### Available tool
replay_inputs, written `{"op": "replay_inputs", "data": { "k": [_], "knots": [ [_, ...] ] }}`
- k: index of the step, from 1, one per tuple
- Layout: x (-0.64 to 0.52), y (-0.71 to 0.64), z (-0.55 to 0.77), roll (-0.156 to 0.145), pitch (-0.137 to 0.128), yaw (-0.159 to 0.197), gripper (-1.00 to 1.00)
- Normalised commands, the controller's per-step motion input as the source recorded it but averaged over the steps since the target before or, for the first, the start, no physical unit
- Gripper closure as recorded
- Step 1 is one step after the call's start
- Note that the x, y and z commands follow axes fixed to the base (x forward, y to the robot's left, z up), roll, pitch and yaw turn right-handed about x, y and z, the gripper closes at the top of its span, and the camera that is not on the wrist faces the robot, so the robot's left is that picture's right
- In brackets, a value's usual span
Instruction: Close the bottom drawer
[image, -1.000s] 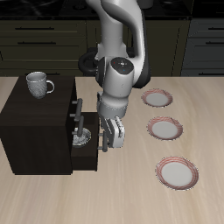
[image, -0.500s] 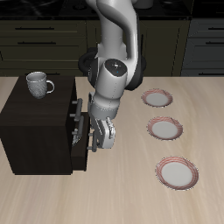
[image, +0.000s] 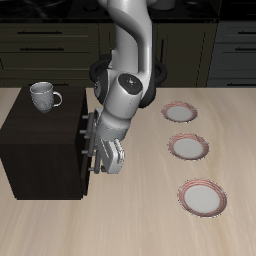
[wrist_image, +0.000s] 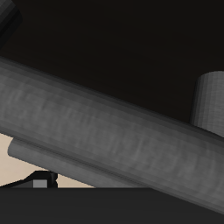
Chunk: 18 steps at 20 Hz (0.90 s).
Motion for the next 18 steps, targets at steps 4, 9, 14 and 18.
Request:
{"op": "replay_inputs", "data": {
  "k": [4, 9, 14, 18],
  "knots": [
    [0.11, -0.63, -0.17, -0.101, 0.013, 0.065, -1.0],
    [0.02, -0.68, 0.02, -0.112, -0.019, 0.059, -1.0],
    [-0.08, -0.6, 0.13, -0.093, -0.029, 0.039, -1.0],
    [-0.1, -0.59, 0.11, -0.089, 0.004, -0.005, -1.0]
  ]
}}
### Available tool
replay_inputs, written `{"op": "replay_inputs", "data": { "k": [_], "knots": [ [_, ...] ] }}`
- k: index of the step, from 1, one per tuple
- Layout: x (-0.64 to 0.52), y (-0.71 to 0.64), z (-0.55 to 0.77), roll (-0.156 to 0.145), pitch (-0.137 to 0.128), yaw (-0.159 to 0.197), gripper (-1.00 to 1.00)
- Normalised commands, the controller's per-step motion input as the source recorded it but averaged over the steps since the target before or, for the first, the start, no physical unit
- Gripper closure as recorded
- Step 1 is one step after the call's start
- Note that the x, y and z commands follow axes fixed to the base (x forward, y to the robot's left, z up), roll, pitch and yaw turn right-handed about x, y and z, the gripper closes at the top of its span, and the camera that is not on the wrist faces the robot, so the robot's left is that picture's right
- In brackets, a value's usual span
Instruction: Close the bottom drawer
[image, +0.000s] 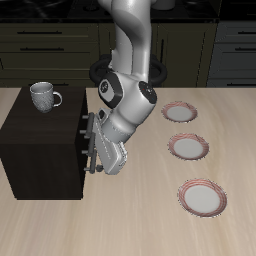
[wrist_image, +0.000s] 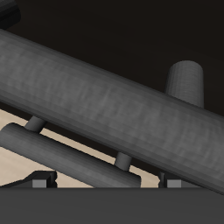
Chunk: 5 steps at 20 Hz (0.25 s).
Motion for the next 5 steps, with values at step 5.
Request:
{"op": "replay_inputs", "data": {
  "k": [5],
  "knots": [
    [-0.06, -0.15, 0.07, -0.022, -0.01, 0.007, -1.0]
  ]
}}
